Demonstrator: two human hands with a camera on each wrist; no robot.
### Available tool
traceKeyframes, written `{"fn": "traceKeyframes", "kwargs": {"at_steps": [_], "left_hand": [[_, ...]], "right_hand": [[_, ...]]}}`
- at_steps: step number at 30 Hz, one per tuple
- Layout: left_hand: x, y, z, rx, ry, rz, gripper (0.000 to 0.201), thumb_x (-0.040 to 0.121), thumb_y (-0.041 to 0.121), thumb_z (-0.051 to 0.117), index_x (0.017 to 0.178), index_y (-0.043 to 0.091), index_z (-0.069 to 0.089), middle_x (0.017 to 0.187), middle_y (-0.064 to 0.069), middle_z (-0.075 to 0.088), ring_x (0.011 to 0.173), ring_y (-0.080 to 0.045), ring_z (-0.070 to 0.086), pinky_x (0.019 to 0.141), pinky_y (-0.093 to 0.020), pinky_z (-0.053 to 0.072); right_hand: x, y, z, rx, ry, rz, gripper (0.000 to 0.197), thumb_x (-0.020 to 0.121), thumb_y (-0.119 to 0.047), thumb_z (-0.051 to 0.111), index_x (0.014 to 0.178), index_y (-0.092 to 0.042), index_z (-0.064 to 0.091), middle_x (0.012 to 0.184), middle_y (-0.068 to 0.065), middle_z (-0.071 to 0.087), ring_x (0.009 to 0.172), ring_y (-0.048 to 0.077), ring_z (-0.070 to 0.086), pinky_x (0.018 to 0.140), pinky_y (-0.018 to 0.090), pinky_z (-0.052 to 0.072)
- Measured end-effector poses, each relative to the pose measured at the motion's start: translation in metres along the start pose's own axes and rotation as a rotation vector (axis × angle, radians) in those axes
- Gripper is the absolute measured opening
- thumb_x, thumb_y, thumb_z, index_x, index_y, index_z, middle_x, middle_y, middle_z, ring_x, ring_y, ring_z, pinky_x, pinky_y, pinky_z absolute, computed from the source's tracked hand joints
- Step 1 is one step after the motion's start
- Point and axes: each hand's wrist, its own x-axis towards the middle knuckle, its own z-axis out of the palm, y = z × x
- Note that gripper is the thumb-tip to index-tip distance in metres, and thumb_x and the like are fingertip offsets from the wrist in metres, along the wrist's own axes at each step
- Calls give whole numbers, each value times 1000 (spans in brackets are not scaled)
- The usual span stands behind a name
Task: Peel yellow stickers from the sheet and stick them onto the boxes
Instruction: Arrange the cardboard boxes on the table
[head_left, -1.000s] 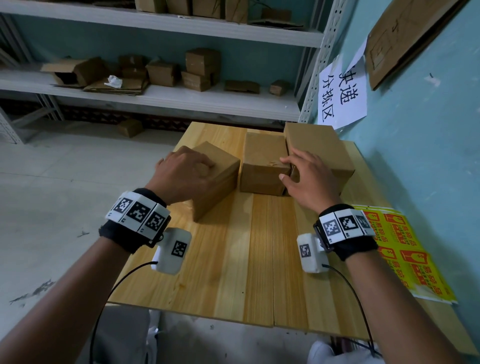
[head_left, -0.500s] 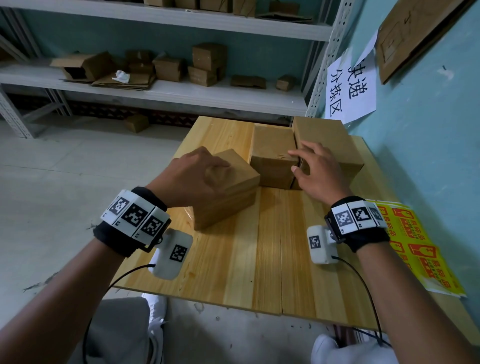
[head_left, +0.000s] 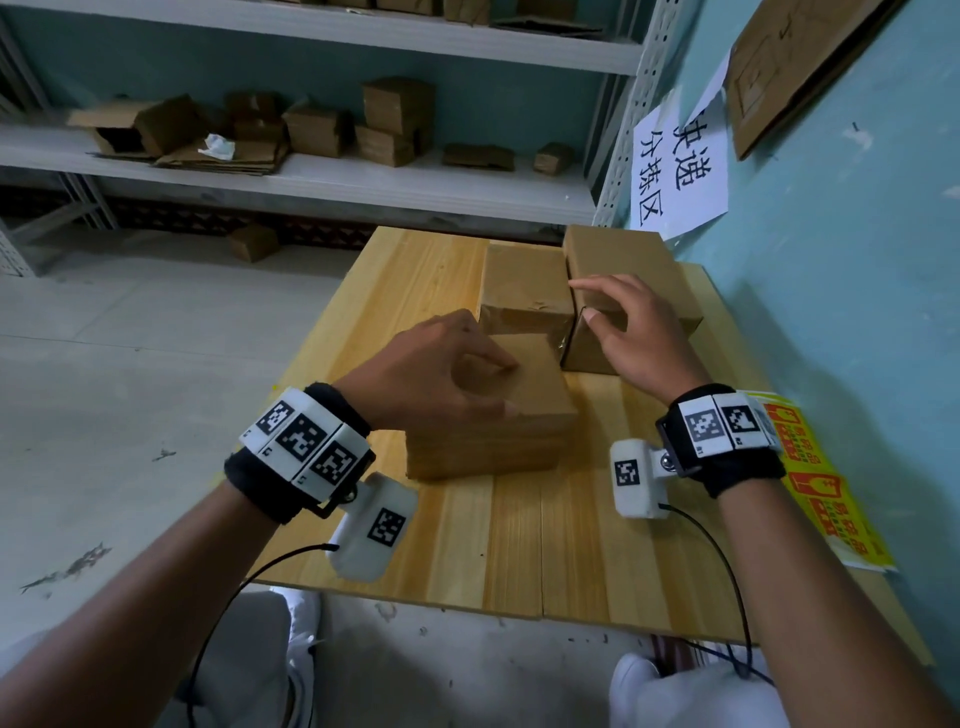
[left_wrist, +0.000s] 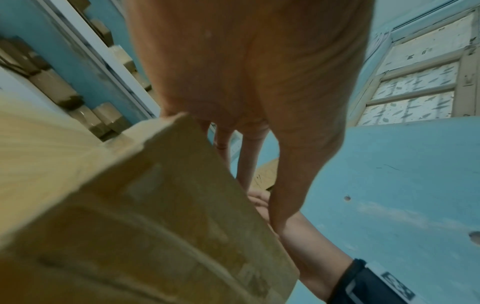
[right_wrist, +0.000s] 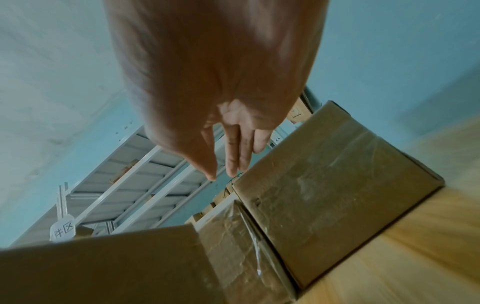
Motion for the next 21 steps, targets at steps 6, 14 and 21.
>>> {"fn": "traceKeyframes", "kwargs": {"at_steps": [6, 14, 21], "left_hand": [[11, 16, 12, -40, -27, 87, 35, 86, 43, 66, 121, 37, 61, 129, 8, 50, 124, -11, 44, 96, -27, 36], [20, 32, 25, -57, 11, 157, 30, 86, 38, 67, 115, 35, 62, 117, 15, 46, 102, -4, 42, 82, -19, 33], [26, 53, 28, -26, 130, 253, 33, 87, 34, 64, 119, 28, 60, 125, 7, 54, 111, -7, 48, 89, -18, 37]], "right_hand": [[-12, 3, -19, 104, 64, 13, 31, 99, -16, 54, 128, -23, 62, 131, -2, 58, 120, 5, 51, 98, 20, 39], [-36, 20, -38, 216, 103, 94, 29, 97, -11, 56, 124, -18, 64, 123, -1, 62, 114, 13, 60, 104, 30, 48], [-71, 48, -75, 144, 242, 245, 26, 95, -10, 56, 118, -17, 68, 118, -4, 67, 98, 4, 60, 80, 3, 43]]}}
